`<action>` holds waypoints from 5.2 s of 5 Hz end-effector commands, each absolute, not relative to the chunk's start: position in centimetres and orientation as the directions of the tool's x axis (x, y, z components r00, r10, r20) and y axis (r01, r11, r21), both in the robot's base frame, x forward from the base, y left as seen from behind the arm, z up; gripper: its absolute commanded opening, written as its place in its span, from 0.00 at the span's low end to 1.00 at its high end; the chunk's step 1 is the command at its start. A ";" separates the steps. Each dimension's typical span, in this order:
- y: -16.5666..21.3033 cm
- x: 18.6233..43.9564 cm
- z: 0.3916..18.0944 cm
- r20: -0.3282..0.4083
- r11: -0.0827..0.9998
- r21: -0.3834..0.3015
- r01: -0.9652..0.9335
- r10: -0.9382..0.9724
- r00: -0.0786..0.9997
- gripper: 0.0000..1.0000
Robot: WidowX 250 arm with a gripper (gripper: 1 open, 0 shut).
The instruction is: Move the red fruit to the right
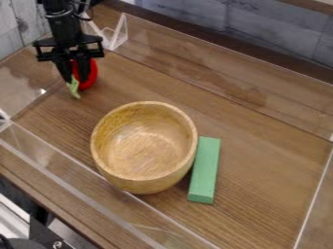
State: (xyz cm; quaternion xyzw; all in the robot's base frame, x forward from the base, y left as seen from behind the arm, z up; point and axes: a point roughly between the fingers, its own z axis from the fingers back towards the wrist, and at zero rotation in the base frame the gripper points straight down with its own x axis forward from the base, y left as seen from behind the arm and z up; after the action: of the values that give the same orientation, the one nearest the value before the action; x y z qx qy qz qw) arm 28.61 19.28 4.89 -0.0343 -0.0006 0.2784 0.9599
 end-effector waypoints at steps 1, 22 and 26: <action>19.5 29.6 10.3 0.068 0.862 -0.091 -0.499 0.505 0.861 0.00; -7.2 34.6 8.2 0.059 0.969 -0.127 -0.210 0.219 0.974 1.00; -1.8 35.8 11.4 0.140 0.963 -0.163 -0.213 0.236 0.962 1.00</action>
State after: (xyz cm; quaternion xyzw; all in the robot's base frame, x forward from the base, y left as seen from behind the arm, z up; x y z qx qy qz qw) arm 34.41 -2.25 7.81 -0.0692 -0.0209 0.1146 0.9908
